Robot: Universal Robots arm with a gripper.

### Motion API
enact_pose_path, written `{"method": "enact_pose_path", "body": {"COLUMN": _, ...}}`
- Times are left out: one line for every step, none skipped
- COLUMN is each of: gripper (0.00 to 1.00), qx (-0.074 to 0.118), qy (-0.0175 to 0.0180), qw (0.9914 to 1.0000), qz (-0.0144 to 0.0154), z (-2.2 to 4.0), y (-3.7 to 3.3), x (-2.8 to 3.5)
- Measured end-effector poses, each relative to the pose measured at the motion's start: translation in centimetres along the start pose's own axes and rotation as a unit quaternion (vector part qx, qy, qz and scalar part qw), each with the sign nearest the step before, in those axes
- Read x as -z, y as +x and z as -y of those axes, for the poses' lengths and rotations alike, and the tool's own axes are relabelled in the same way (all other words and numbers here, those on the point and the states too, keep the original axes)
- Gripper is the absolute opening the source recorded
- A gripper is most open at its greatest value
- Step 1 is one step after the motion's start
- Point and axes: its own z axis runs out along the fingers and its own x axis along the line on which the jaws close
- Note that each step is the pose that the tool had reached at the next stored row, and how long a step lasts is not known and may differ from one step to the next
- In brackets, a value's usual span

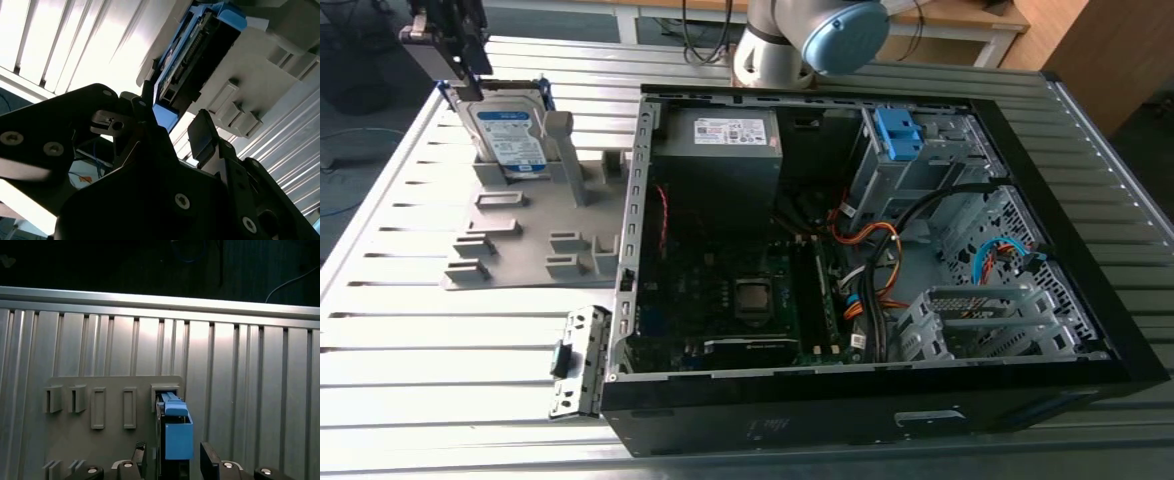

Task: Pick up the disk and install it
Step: 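Pick up the disk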

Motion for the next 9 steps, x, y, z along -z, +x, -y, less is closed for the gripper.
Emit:
{"method": "enact_pose_path", "body": {"gripper": 0.54, "qx": 0.0, "qy": 0.0, "qw": 1.0, "qz": 0.0, "z": 0.01, "y": -0.04, "x": -0.18}}
{"method": "enact_pose_path", "body": {"gripper": 0.54, "qx": 0.0, "qy": -0.0001, "qw": 1.0, "qz": 0.0, "z": 0.01, "y": -0.07, "x": -0.36}}
{"method": "enact_pose_path", "body": {"gripper": 0.54, "qx": 0.0, "qy": -0.0001, "qw": 1.0, "qz": 0.0, "z": 0.02, "y": -0.08, "x": -0.54}}
{"method": "enact_pose_path", "body": {"gripper": 0.54, "qx": 0.0, "qy": 0.0, "qw": 1.0, "qz": 0.0, "z": 0.03, "y": -0.08, "x": -0.72}}
{"method": "enact_pose_path", "body": {"gripper": 0.54, "qx": 0.001, "qy": 0.0, "qw": 1.0, "qz": 0.0, "z": 0.04, "y": -0.08, "x": -0.91}}
{"method": "enact_pose_path", "body": {"gripper": 0.54, "qx": 0.001, "qy": 0.0, "qw": 1.0, "qz": 0.0, "z": 0.04, "y": -0.09, "x": -1.1}}
{"method": "enact_pose_path", "body": {"gripper": 0.54, "qx": 0.001, "qy": 0.0, "qw": 1.0, "qz": 0.0, "z": 0.04, "y": -0.08, "x": -1.27}}
{"method": "enact_pose_path", "body": {"gripper": 0.54, "qx": 0.001, "qy": 0.0, "qw": 1.0, "qz": 0.0, "z": 0.05, "y": -0.08, "x": -1.46}}
{"method": "enact_pose_path", "body": {"gripper": 0.54, "qx": 0.001, "qy": -0.0001, "qw": 1.0, "qz": 0.0, "z": 0.05, "y": -0.08, "x": -1.63}}
